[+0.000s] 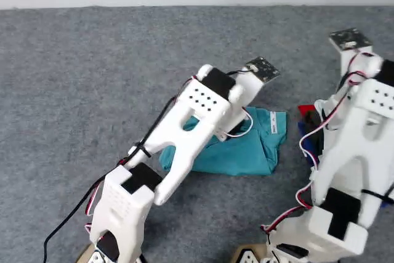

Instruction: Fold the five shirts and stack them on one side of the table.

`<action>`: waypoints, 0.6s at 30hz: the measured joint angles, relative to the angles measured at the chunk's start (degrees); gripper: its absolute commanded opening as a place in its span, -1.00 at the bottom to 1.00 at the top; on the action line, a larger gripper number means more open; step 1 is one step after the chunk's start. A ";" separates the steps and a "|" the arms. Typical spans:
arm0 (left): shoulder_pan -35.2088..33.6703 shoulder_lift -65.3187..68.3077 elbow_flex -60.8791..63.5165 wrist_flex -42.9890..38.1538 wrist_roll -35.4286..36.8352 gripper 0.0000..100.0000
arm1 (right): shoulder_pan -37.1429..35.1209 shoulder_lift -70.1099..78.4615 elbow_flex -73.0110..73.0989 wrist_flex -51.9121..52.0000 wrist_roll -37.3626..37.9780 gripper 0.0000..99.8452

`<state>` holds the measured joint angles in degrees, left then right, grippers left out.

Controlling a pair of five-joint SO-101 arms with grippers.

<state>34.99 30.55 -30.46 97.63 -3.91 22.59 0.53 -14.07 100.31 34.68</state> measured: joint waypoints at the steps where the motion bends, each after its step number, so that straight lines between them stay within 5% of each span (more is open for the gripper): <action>1: 0.00 0.00 0.00 -0.97 0.00 -0.96 | 0.00 -0.62 0.53 0.00 0.00 -0.66; 18: 4.57 6.95 -3.16 -10.81 0.00 -0.96 | 0.00 -17.23 12.13 0.09 -0.18 -0.66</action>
<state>39.56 37.49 -33.63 86.81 -3.91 22.59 -16.70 -1.93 100.40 34.51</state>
